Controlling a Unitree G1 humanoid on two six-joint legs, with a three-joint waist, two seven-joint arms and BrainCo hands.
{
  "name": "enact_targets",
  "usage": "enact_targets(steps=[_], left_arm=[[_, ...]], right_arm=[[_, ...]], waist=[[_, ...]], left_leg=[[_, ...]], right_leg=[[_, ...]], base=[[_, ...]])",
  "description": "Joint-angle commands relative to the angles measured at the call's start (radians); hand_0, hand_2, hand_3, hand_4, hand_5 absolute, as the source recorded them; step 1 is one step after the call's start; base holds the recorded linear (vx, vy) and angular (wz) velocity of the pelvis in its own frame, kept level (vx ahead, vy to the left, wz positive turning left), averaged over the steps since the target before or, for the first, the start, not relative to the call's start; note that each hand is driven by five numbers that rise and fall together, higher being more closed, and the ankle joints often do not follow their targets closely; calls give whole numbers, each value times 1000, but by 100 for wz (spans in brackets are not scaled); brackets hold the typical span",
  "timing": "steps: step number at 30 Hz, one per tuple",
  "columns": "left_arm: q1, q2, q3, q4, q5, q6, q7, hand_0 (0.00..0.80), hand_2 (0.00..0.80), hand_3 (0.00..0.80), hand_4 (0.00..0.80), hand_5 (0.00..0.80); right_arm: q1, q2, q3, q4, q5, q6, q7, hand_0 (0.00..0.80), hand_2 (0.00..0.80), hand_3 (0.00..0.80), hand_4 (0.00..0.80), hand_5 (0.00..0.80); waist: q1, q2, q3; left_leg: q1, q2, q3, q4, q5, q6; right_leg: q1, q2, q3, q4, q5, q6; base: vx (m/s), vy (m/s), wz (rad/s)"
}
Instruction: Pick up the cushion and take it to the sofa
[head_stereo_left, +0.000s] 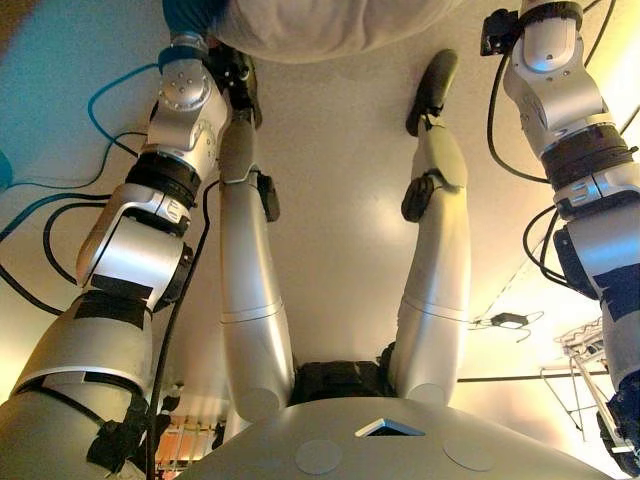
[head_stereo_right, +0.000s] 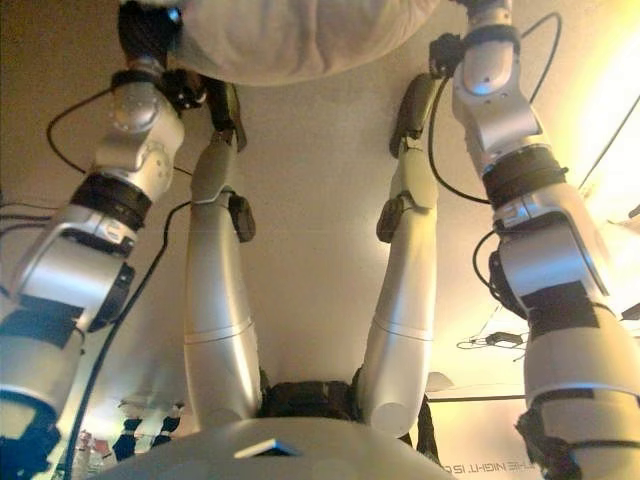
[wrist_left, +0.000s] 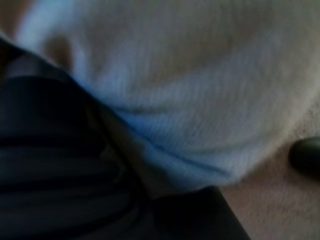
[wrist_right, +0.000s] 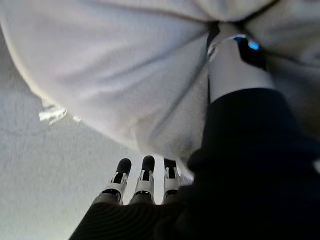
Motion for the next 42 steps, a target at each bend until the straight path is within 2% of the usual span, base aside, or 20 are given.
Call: enact_targets(steps=[1, 2, 3, 4, 5, 6, 7, 12, 16, 21, 24, 26, 29, 35, 39, 42], left_arm=[[-47, -101, -47, -83, -68, 31, -167, 0, 0, 0, 0, 0], [-51, -108, -51, -90, -79, 24, -194, 60, 60, 60, 60, 60], [-50, -120, -62, -115, -95, 17, -223, 800, 800, 800, 800, 800], [-48, -127, -69, -133, -108, 13, -245, 800, 800, 800, 800, 800], [-45, -136, -71, -152, -115, 5, -265, 800, 800, 800, 800, 800], [-36, -150, -71, -182, -121, 0, -288, 800, 800, 800, 800, 800], [-29, -161, -74, -207, -127, -5, -295, 800, 800, 800, 800, 800], [35, -217, -66, -310, -155, -27, -300, 800, 800, 800, 800, 800], [98, -236, -54, -385, -117, -55, -235, 800, 800, 800, 800, 800], [278, -233, -16, -529, -35, -132, -148, 800, 800, 800, 800, 800], [380, -226, 0, -602, 21, -146, -105, 800, 800, 800, 800, 800], [462, -218, 10, -661, 58, -145, -80, 800, 800, 800, 800, 800], [559, -196, 31, -725, 51, -136, -86, 800, 800, 800, 800, 800], [714, -146, 80, -826, 19, -91, -108, 800, 800, 800, 800, 800], [805, -108, 113, -869, 15, -61, -144, 800, 800, 800, 800, 800], [874, -88, 144, -918, 36, -63, -140, 800, 800, 800, 800, 800]], right_arm=[[-85, 56, 78, -157, 122, -12, 181, 0, 0, 0, 0, 0], [-89, 63, 80, -164, 150, -6, 217, 0, 0, 0, 0, 0], [-90, 75, 87, -185, 184, 4, 270, 0, 0, 0, 0, 0], [-90, 82, 90, -204, 212, 20, 319, 0, 0, 0, 0, 0], [-89, 89, 94, -223, 233, 33, 356, 317, 317, 317, 317, 317], [-83, 96, 99, -244, 252, 36, 396, 675, 675, 675, 675, 675], [-80, 103, 101, -264, 258, 37, 421, 800, 800, 800, 800, 800], [-42, 130, 82, -344, 255, 22, 432, 800, 800, 800, 800, 800], [16, 135, 37, -395, 207, -2, 403, 800, 800, 800, 800, 800], [212, 111, -30, -522, 111, -56, 340, 800, 800, 800, 800, 800], [340, 108, -63, -589, 33, -68, 311, 800, 800, 800, 800, 800], [440, 102, -86, -638, -37, -69, 279, 800, 800, 800, 800, 800], [566, 97, -122, -707, -61, -83, 271, 800, 800, 800, 800, 800], [784, 86, -220, -809, -73, -80, 311, 800, 800, 800, 800, 800], [907, 81, -264, -850, -67, -58, 351, 800, 800, 800, 800, 800], [985, 85, -287, -897, -75, -74, 355, 800, 800, 800, 800, 800]], waist=[[5, 60, -1], [5, 61, -1], [6, 64, -1], [6, 65, -1], [7, 67, -1], [9, 68, -1], [10, 69, -1], [17, 70, -1], [18, 65, -1], [18, 52, -1], [19, 43, -1], [17, 35, -1], [15, 20, -1], [13, -8, -2], [12, -12, -80], [12, -10, -142]], left_leg=[[-65, -37, -12, -19, 47, 46], [-67, -38, -12, -22, 48, 45], [-71, -41, -13, -26, 50, 45], [-73, -42, -13, -28, 52, 45], [-73, -44, -14, -31, 54, 45], [-75, -47, -16, -34, 56, 45], [-77, -48, -17, -37, 59, 46], [-69, -56, -29, -48, 71, 48], [-39, -58, -38, -65, 82, 50], [89, -51, -47, -107, 99, 47], [193, -42, -46, -128, 105, 41], [296, -29, -30, -148, 105, 34], [459, -2, 9, -199, 99, 24], [779, 16, 88, -289, 76, 24], [937, 30, 115, -339, 63, 31], [1044, 38, 126, -387, 59, 36]], right_leg=[[-24, 1, 8, 36, 10, -1], [-26, 0, 9, 32, 11, 0], [-31, -3, 9, 27, 14, 2], [-32, -3, 9, 23, 16, 3], [-34, -4, 10, 21, 17, 4], [-36, -7, 10, 19, 18, 6], [-36, -9, 10, 13, 21, 8], [-24, -15, 7, -2, 32, 13], [7, -18, 0, -28, 49, 19], [136, -31, -23, -86, 71, 24], [239, -42, -41, -116, 79, 26], [340, -53, -62, -149, 89, 28], [497, -67, -100, -215, 102, 35], [811, -67, -166, -297, 96, 33], [952, -70, -172, -333, 84, 31], [1053, -71, -174, -364, 74, 33]], base=[[-2, -10, 9], [-3, -8, 13], [-4, -8, 11], [-5, -10, 11], [-4, -25, 9], [-3, -37, 8], [-5, -47, 8], [-18, -54, 6], [-40, -79, 6], [-55, -87, 3], [-50, -78, -4], [-40, -79, -8], [-24, -84, -9], [-10, -69, -20], [56, -21, -18], [115, -13, -12]])
